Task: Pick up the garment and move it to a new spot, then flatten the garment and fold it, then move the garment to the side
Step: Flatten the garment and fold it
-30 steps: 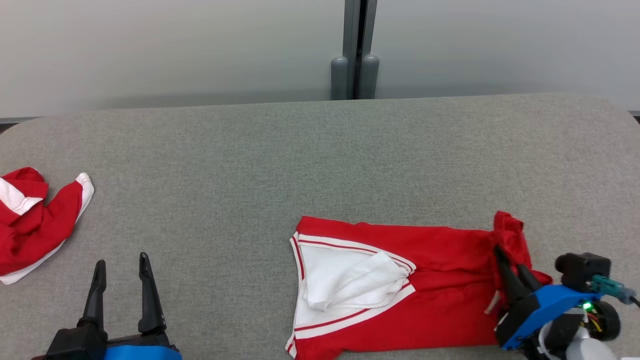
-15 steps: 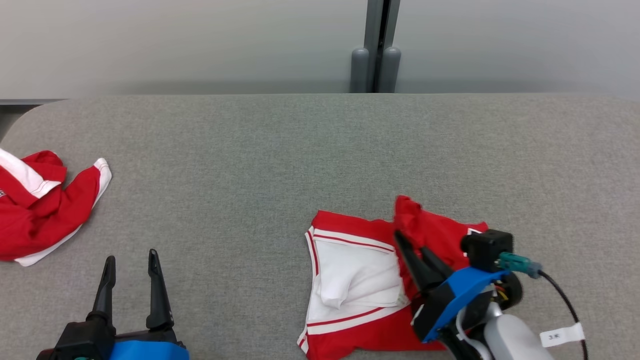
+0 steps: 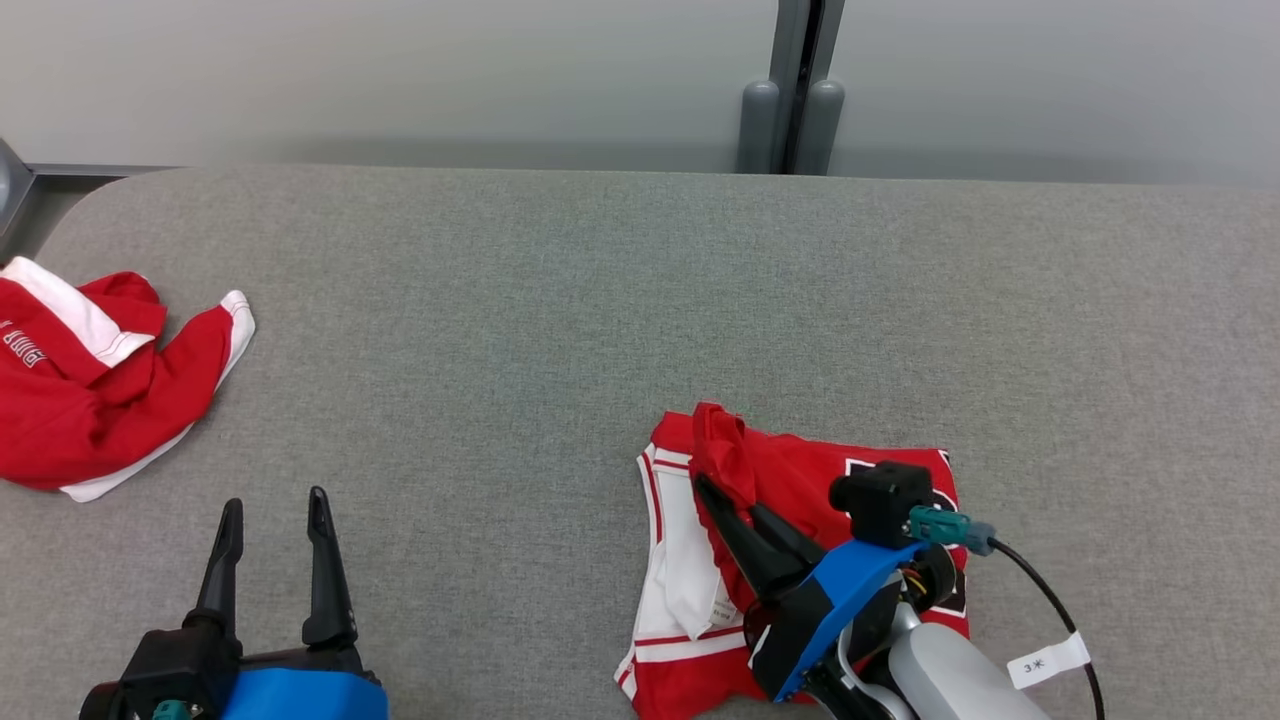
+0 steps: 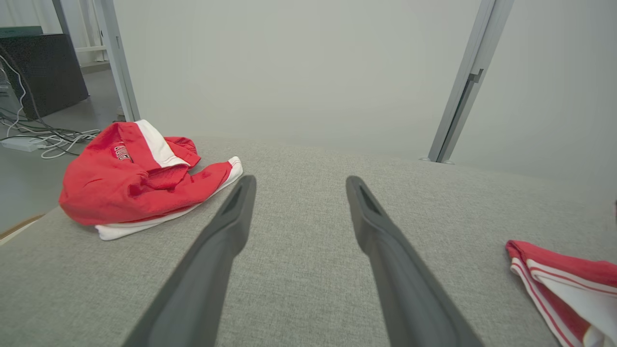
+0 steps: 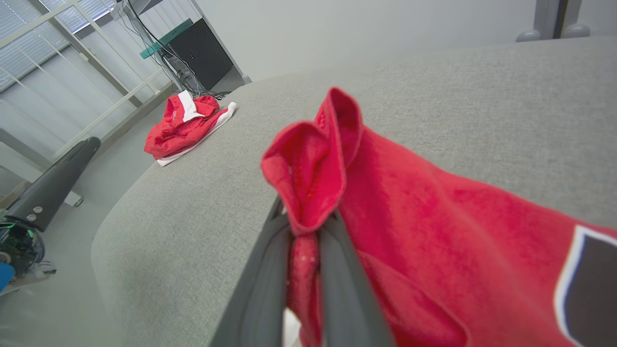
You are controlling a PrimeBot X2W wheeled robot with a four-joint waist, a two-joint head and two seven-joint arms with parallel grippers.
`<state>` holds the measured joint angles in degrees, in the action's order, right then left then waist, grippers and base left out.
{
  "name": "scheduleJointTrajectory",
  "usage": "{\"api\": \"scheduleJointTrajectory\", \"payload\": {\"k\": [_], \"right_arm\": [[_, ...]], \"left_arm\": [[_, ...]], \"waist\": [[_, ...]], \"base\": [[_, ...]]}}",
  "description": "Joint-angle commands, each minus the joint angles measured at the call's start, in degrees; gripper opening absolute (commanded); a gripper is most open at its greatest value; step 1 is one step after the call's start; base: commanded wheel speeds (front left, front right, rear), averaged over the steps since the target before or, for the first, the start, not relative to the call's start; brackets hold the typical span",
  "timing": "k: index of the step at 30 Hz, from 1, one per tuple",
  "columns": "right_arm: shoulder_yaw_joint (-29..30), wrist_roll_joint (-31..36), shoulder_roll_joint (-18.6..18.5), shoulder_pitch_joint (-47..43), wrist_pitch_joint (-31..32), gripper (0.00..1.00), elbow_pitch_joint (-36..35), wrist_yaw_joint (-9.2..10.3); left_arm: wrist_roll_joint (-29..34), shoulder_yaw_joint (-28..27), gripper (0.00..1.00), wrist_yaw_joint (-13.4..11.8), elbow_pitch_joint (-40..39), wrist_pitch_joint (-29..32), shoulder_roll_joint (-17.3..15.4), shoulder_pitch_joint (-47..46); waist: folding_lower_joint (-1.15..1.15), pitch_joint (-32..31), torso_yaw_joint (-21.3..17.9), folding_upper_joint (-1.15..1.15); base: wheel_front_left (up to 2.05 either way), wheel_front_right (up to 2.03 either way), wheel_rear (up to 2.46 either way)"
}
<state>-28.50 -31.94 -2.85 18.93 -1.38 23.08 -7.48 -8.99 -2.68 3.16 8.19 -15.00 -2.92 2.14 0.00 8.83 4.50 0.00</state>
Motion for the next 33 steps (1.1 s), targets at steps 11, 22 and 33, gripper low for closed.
{"api": "scheduleJointTrajectory", "payload": {"k": [11,22,33], "right_arm": [[-1.70,-0.27,-0.13,2.50,-3.91,1.00,4.34,-0.03],[9.34,7.88,-3.24,-3.54,-8.14,1.00,-0.76,-0.03],[19.63,12.98,-4.24,-14.63,-9.83,1.00,-11.13,-0.03]], "left_arm": [[0.47,0.55,1.00,0.82,0.35,-0.25,0.05,-1.33],[0.52,0.79,1.00,1.16,-0.81,-0.24,0.05,-0.27],[0.96,0.73,1.00,1.18,-1.19,-0.24,0.05,1.37]], "waist": [[0.00,-1.01,-0.40,0.00],[0.00,-4.12,-3.74,0.00],[0.00,-5.57,-5.20,0.00]], "base": [[0.00,0.00,0.00],[0.00,0.00,0.00],[0.00,0.00,0.00]]}}
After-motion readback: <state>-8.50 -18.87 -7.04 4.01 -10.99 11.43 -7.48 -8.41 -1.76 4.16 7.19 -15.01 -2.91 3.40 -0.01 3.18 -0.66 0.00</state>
